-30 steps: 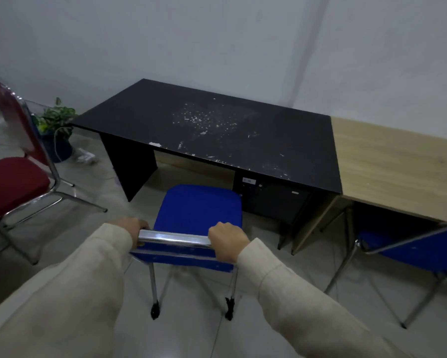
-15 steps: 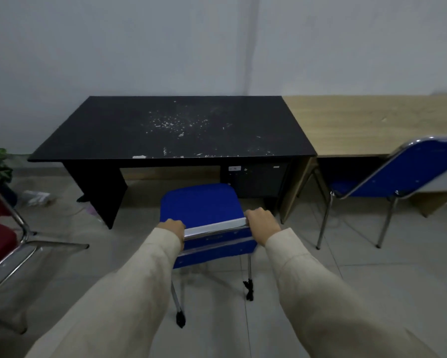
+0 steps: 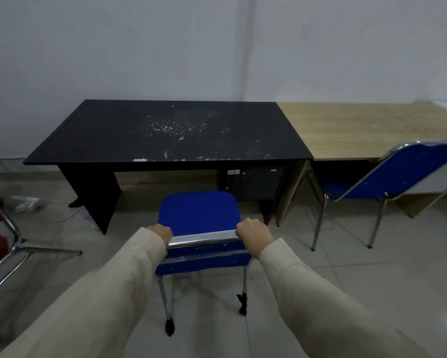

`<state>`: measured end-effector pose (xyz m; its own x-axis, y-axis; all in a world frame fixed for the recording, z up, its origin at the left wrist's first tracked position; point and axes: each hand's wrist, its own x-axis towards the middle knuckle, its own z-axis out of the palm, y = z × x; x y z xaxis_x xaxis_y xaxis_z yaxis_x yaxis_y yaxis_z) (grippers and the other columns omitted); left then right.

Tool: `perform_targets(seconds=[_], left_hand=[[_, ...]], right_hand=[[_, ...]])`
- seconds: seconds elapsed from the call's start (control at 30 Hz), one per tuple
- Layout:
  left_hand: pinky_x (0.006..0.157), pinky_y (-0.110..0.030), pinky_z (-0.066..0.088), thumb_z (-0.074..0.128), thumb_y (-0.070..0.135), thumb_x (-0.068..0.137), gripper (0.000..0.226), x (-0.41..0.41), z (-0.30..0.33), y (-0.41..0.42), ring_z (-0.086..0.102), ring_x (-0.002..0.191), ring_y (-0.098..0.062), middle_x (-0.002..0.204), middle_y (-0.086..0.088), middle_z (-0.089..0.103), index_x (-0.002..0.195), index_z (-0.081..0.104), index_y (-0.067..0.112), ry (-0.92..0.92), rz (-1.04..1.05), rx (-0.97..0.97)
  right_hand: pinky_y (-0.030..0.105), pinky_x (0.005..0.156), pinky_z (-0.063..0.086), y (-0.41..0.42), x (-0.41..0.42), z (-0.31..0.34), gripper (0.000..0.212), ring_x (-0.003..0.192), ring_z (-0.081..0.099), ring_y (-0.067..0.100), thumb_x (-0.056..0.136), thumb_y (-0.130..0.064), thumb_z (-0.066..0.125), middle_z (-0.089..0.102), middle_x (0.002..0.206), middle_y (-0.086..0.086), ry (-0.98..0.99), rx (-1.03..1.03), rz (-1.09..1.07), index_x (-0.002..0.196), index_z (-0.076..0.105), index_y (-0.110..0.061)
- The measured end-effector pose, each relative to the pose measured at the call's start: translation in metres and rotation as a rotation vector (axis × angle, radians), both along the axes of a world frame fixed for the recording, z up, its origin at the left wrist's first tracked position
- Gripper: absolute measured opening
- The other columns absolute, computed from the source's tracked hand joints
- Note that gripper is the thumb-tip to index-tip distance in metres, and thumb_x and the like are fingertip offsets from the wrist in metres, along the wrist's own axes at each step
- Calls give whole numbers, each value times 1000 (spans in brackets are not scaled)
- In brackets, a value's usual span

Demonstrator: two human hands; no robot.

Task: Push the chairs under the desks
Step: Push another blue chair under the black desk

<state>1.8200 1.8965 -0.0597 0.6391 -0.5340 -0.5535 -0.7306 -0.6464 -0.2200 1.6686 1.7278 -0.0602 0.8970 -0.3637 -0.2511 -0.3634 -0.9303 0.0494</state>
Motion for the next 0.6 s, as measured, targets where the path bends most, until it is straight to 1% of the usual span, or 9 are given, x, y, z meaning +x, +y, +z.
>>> perform_targets(seconds=[0.07,0.13,0.2,0.3,0.4,0.47,0.53,0.6], left_hand=[[90,-28,49,54,18,91,34,3,0,6,52,86,-17,100,1,56,125,58,16,7,-5,26],[92,-28,49,53,19,92,36,4,0,10,58,94,-17,116,-2,62,128,56,16,6,-4,57],[96,-27,47,52,20,93,37,8,0,17,61,106,-17,128,-5,61,130,54,16,6,11,76],[100,-27,46,52,20,93,39,20,-2,31,59,117,-19,132,-5,59,132,54,15,0,42,102],[103,-26,45,53,17,94,42,37,-4,42,55,125,-20,136,-6,56,135,52,15,8,130,58],[105,-26,41,48,14,97,41,48,-4,46,51,129,-22,140,-8,53,139,49,11,23,225,-4],[106,-26,37,38,15,102,41,61,-5,50,47,133,-24,144,-12,49,141,46,6,34,322,-35],[107,-27,38,36,20,103,41,78,-8,54,48,133,-23,144,-11,49,141,46,10,15,371,-31]], right_hand=[[35,79,51,2,5,-1,13,99,63,30,93,-3,53,64,109,15,-13,-2,9,104,60,-4],[37,79,52,4,12,0,14,99,63,31,94,-3,51,64,109,16,-26,-7,20,104,61,-4],[39,80,51,8,22,1,15,101,63,34,94,-3,49,64,109,17,-38,2,33,104,61,-3],[39,81,53,17,39,1,14,99,64,33,94,-3,50,65,108,17,-48,34,78,103,61,-3],[39,79,52,27,53,-3,12,97,64,32,93,-1,52,65,106,17,-73,48,108,101,60,-2],[39,76,51,34,59,-5,13,98,63,33,92,2,51,64,105,17,-108,41,121,102,60,-2],[40,73,48,41,67,-7,17,100,62,36,91,5,50,64,108,19,-123,35,142,104,59,-1],[40,71,46,48,79,-8,20,102,61,37,89,8,50,63,110,20,-135,31,156,105,58,1]])
